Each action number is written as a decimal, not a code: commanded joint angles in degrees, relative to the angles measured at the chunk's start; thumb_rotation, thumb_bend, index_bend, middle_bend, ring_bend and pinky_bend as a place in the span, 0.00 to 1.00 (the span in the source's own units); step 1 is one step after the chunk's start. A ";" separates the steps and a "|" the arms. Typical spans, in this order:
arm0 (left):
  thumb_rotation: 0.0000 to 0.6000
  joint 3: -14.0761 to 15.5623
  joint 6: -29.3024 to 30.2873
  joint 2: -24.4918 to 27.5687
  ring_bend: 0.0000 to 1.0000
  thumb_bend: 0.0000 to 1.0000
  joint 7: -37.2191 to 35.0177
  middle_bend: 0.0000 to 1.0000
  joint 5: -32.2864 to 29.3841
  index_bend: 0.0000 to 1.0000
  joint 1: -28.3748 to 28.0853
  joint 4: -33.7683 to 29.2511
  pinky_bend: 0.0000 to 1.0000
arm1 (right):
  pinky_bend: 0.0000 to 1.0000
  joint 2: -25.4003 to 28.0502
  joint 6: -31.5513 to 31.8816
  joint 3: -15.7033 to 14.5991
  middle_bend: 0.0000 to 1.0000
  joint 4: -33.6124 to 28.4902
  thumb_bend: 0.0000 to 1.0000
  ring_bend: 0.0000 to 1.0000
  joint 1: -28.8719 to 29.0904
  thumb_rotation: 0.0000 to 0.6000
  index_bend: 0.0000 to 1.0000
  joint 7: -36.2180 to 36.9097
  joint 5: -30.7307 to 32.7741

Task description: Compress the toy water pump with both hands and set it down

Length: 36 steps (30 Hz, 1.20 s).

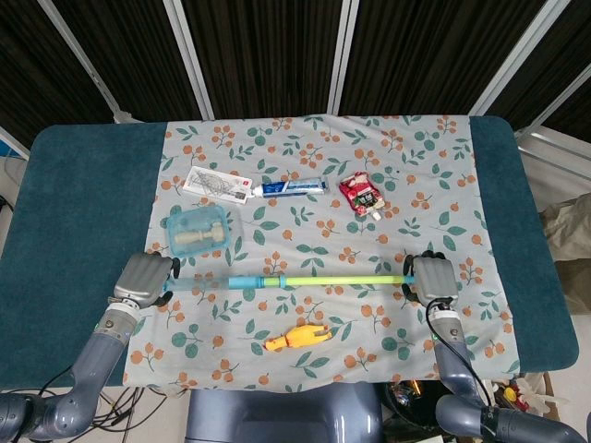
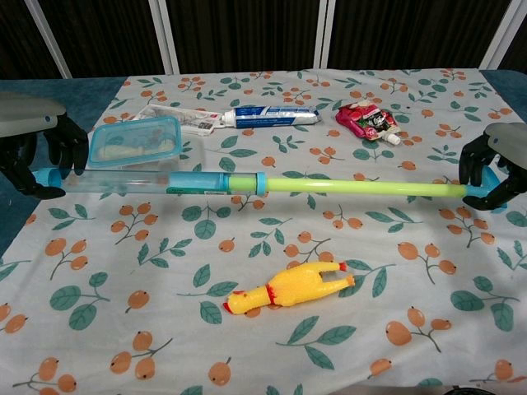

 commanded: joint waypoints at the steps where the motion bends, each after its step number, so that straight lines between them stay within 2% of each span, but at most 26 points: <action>1: 1.00 0.01 0.00 -0.08 0.36 0.37 -0.07 0.53 0.06 0.59 0.00 0.04 0.47 | 0.27 -0.05 0.06 0.02 0.57 -0.07 0.41 0.31 0.03 1.00 0.82 -0.04 -0.01; 36: 1.00 -0.31 0.14 -0.96 0.36 0.37 0.73 0.53 -0.79 0.59 -0.85 -0.32 0.47 | 0.27 -0.62 0.25 -0.12 0.57 -0.67 0.41 0.31 0.19 1.00 0.82 -0.53 -0.07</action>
